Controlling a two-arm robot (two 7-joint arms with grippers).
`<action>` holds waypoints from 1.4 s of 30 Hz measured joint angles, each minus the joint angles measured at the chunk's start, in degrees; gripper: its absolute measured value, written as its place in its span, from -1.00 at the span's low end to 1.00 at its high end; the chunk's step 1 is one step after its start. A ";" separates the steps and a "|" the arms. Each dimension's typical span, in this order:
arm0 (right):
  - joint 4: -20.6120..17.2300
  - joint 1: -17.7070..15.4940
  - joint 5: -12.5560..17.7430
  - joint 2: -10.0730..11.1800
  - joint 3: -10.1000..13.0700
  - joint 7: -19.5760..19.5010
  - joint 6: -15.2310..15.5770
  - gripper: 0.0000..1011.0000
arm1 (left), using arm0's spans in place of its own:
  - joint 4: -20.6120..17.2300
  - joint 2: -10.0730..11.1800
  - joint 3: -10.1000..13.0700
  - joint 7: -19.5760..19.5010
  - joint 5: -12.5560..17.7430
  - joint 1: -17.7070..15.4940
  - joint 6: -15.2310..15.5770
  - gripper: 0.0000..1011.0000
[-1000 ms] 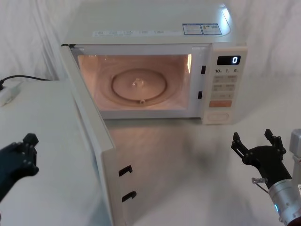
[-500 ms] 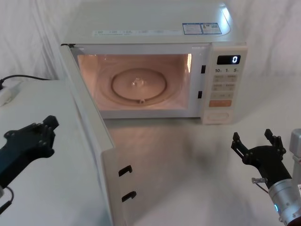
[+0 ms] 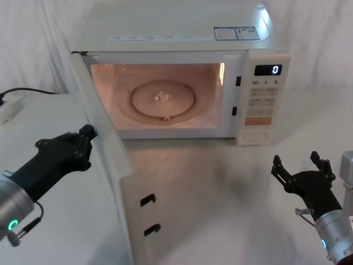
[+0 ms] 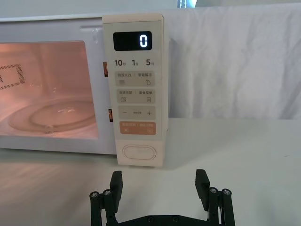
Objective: Press the button to open the microwave door with one hand; close the microwave door with the other hand.
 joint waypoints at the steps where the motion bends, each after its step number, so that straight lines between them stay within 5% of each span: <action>1: 0.00 0.00 0.00 0.00 0.02 0.00 0.00 0.98 | 0.44 -0.02 0.77 0.26 0.02 -0.76 0.05 -1.00; 21: 0.00 0.00 0.00 0.00 0.01 0.00 0.00 0.98 | 7.36 -2.56 12.28 4.39 2.21 -13.57 0.35 -1.00; 42: 0.00 0.00 0.00 0.00 0.01 0.00 0.00 0.98 | 16.62 -7.68 19.41 7.14 9.54 -23.12 0.00 -1.00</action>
